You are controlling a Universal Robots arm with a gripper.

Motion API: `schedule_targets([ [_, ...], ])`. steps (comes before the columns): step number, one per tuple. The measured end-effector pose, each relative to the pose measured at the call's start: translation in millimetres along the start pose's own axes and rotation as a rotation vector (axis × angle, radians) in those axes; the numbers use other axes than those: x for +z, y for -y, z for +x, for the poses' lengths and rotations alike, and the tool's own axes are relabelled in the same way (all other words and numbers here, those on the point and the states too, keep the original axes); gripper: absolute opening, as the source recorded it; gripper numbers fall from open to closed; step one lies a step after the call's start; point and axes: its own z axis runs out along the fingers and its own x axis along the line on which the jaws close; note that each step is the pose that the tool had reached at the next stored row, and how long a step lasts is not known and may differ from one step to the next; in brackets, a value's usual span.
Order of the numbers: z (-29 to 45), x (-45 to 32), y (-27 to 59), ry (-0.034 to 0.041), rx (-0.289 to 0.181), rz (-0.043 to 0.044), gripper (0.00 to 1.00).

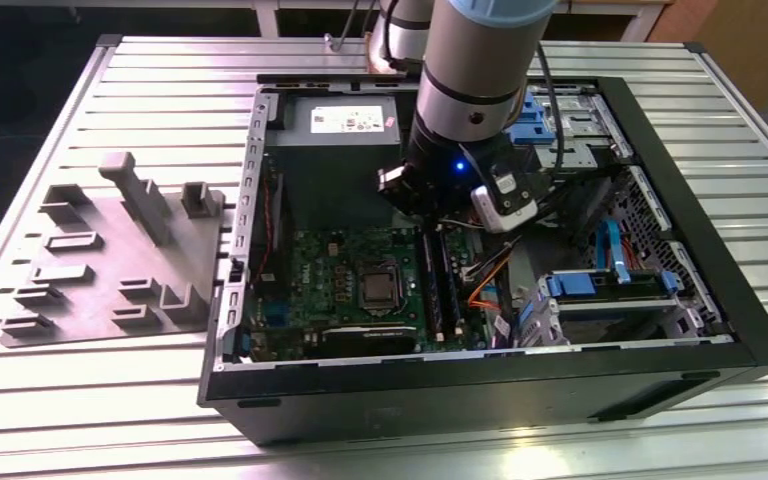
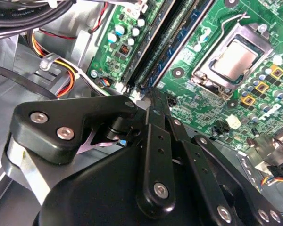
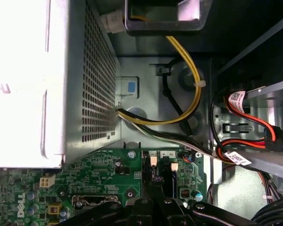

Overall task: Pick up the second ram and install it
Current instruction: 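Press down the second ram until it locks into place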

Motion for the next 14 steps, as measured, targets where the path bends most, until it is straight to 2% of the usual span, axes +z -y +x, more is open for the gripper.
schedule_targets([
  [2,-0.1,2.4,0.2,0.0000,0.000,0.0000,0.10],
  [14,-0.1,5.7,0.6,-0.0002,0.000,-0.0019,0.10],
])
